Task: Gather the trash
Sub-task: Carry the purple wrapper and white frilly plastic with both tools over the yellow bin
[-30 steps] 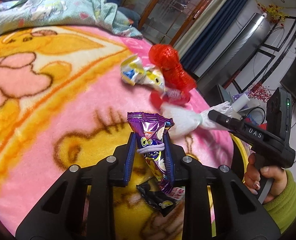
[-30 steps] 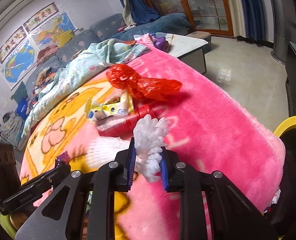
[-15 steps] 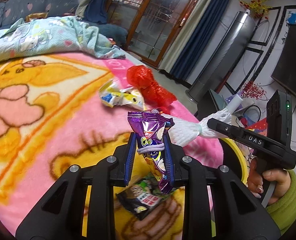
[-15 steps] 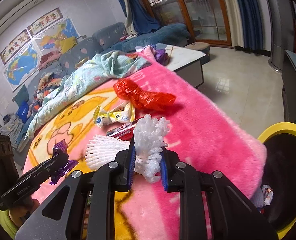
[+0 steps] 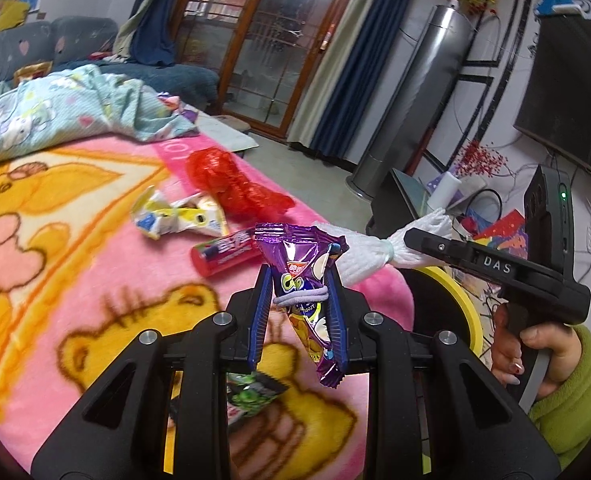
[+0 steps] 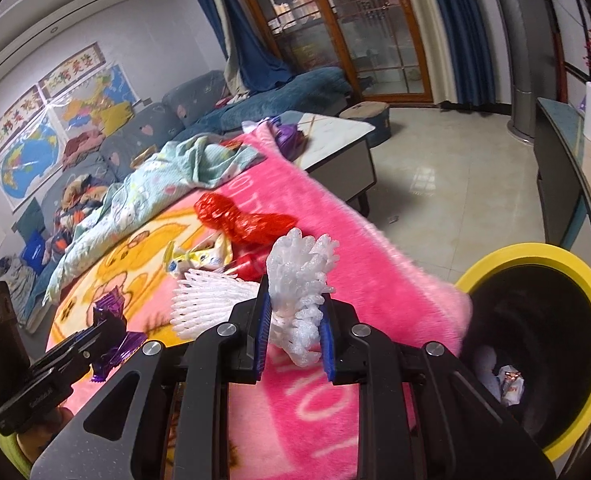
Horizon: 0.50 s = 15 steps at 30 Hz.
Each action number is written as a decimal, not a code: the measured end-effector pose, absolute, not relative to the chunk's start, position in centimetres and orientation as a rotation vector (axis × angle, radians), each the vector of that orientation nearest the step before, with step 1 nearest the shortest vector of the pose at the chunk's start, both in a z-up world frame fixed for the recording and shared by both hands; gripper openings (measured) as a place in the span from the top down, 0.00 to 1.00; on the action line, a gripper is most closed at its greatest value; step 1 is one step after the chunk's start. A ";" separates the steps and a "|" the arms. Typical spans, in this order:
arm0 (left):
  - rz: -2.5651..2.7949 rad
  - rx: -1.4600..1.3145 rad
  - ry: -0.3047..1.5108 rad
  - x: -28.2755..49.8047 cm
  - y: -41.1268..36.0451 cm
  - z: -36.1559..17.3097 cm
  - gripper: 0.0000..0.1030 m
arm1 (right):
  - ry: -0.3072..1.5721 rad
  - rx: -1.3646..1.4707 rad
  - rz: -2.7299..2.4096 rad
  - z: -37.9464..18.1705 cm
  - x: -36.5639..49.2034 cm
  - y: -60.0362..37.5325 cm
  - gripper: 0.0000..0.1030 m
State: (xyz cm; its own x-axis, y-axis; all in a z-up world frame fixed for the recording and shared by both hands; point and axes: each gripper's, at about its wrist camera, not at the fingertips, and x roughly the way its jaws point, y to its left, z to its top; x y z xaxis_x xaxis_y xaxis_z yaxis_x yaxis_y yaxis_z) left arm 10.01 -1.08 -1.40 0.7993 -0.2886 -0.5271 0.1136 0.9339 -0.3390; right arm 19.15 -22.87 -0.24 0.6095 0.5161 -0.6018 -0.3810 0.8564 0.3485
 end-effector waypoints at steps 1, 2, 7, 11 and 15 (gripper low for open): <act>-0.224 -0.295 0.608 10.0 -1.3 -1.4 0.81 | 0.749 0.198 0.513 -0.2 19.1 -23.3 0.80; -0.230 -0.290 0.607 10.1 -1.6 -1.3 0.81 | 0.746 0.202 0.506 -0.1 19.1 -23.6 0.80; -0.257 -0.266 0.603 10.5 -3.0 -1.1 0.81 | 0.730 0.234 0.464 0.1 19.3 -25.8 0.80; -0.277 -0.253 0.603 10.8 -3.9 -1.1 0.81 | 0.723 0.261 0.434 0.1 19.4 -27.4 0.80; -0.296 -0.246 0.601 11.1 -4.8 -1.0 0.81 | 0.715 0.276 0.402 0.2 19.5 -28.6 0.80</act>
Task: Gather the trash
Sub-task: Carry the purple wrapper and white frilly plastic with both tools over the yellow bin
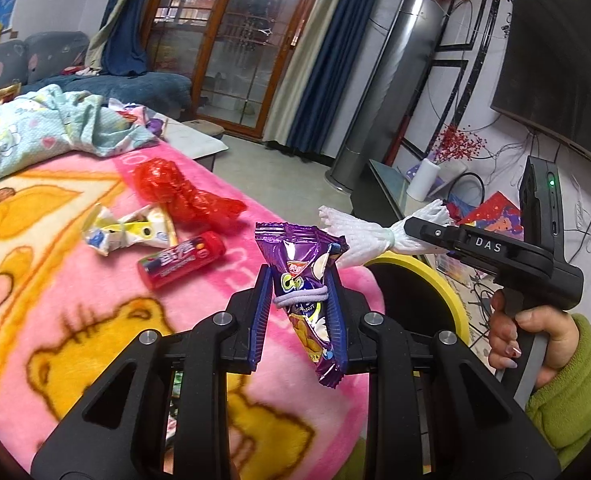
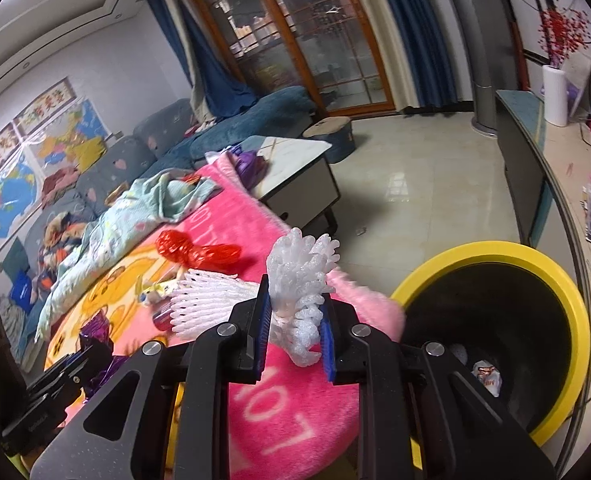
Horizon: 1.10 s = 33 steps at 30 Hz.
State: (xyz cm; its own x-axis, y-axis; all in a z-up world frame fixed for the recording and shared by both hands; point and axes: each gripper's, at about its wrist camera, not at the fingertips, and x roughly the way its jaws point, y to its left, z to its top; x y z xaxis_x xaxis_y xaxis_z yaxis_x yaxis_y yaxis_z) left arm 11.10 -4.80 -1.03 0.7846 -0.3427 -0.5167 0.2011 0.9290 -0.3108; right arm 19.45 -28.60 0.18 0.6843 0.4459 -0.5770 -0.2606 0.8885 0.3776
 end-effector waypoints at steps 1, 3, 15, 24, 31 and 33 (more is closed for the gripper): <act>-0.304 -0.241 0.600 11.2 -5.2 -1.0 0.81 | 0.711 0.277 0.391 0.2 19.4 -29.0 0.80; -0.316 -0.232 0.599 11.3 -5.9 -0.9 0.81 | 0.704 0.280 0.369 0.2 19.4 -29.7 0.80; -0.389 -0.184 0.600 12.4 -9.4 -0.9 0.81 | 0.670 0.290 0.250 -0.2 19.4 -33.4 0.80; -0.438 -0.145 0.592 13.2 -12.2 -0.8 0.81 | 0.661 0.317 0.175 -0.6 19.2 -36.0 0.80; -0.478 -0.115 0.595 13.9 -14.4 -1.0 0.81 | 0.654 0.329 0.115 -1.1 19.0 -38.3 0.80; -0.486 -0.107 0.596 14.1 -14.9 -1.0 0.81 | 0.653 0.333 0.096 -1.4 19.0 -39.0 0.80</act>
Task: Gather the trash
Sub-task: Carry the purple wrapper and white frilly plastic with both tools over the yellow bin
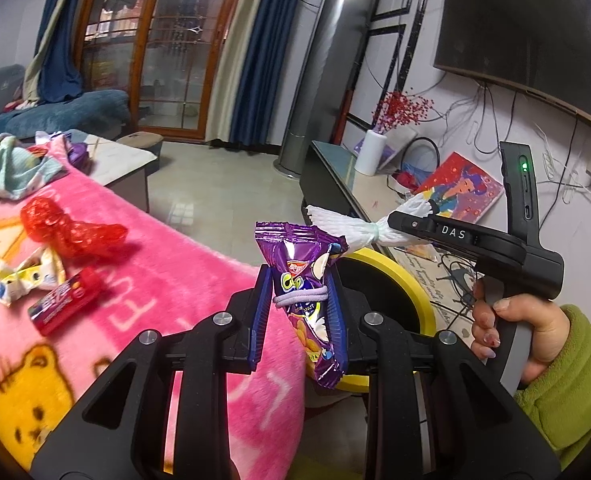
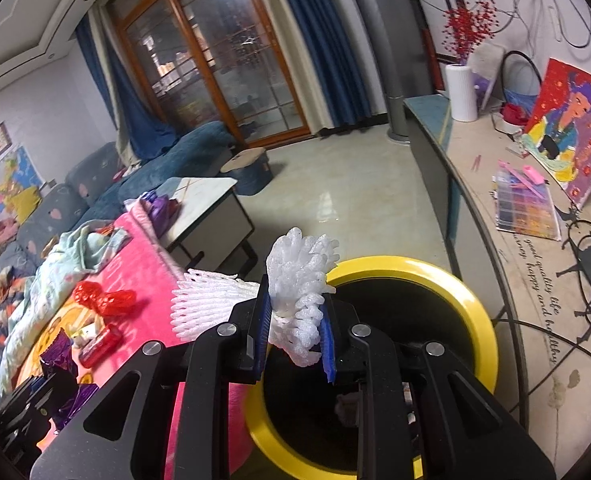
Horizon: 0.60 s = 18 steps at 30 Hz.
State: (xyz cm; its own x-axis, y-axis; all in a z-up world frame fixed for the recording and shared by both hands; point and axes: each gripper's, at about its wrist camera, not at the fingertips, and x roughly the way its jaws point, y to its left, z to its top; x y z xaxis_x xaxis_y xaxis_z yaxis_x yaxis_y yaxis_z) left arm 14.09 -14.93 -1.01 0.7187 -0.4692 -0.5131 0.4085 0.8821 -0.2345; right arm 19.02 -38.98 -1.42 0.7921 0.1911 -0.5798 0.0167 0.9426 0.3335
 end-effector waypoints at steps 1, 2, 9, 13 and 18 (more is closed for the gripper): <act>-0.494 -0.103 0.598 14.2 -15.3 -1.1 0.81 | 0.653 0.333 0.090 -1.5 19.0 -39.2 0.80; -0.498 -0.099 0.599 14.4 -15.6 -1.2 0.81 | 0.654 0.333 0.080 -1.6 19.1 -39.5 0.80; -0.538 -0.080 0.611 15.3 -17.8 -1.8 0.81 | 0.671 0.338 0.016 -3.0 19.1 -41.7 0.80; -0.565 -0.074 0.627 15.9 -19.0 -2.4 0.81 | 0.680 0.348 -0.011 -3.6 19.2 -42.7 0.80; -0.589 -0.063 0.652 16.7 -20.7 -3.3 0.81 | 0.692 0.365 -0.039 -4.6 19.5 -44.0 0.80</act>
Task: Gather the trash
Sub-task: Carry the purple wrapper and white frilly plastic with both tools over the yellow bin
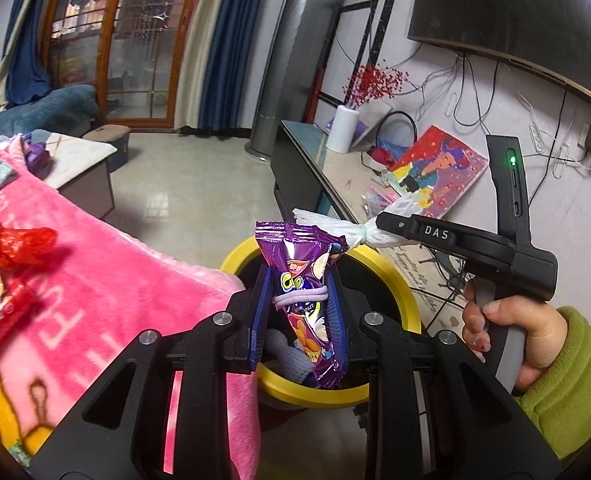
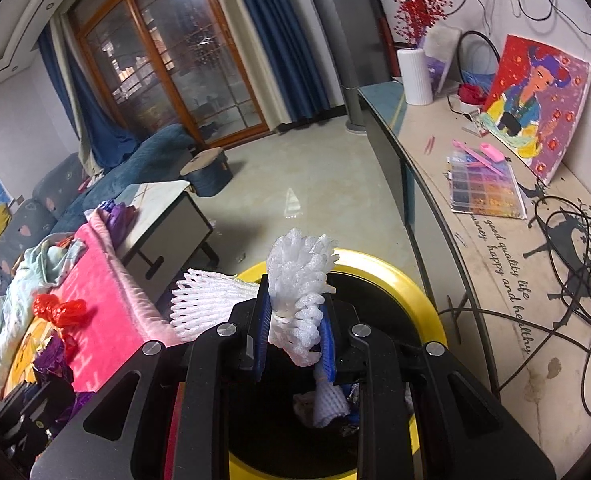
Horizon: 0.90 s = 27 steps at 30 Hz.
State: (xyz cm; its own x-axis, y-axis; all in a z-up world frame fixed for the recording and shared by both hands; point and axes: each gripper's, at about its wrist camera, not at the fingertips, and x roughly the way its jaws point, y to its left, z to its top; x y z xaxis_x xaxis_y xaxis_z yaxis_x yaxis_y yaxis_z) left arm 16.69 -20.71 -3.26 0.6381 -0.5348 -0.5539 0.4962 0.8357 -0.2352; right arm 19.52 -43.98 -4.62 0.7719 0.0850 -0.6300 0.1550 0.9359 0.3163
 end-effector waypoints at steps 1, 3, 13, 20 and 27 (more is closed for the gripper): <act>-0.592 -0.062 0.657 16.8 -20.9 -3.4 0.81 | 0.694 0.365 -0.042 -4.8 19.6 -44.1 0.80; -0.600 -0.060 0.671 17.2 -21.5 -3.8 0.81 | 0.701 0.369 -0.051 -5.2 19.7 -44.6 0.80; -0.626 -0.052 0.729 18.8 -23.4 -5.6 0.80 | 0.734 0.395 -0.085 -7.1 20.0 -46.1 0.78; -0.632 -0.040 0.764 19.9 -24.6 -6.4 0.79 | 0.754 0.417 -0.086 -7.9 20.2 -46.6 0.78; -0.624 -0.043 0.774 20.2 -24.8 -6.4 0.72 | 0.742 0.440 -0.071 -7.6 20.2 -46.7 0.67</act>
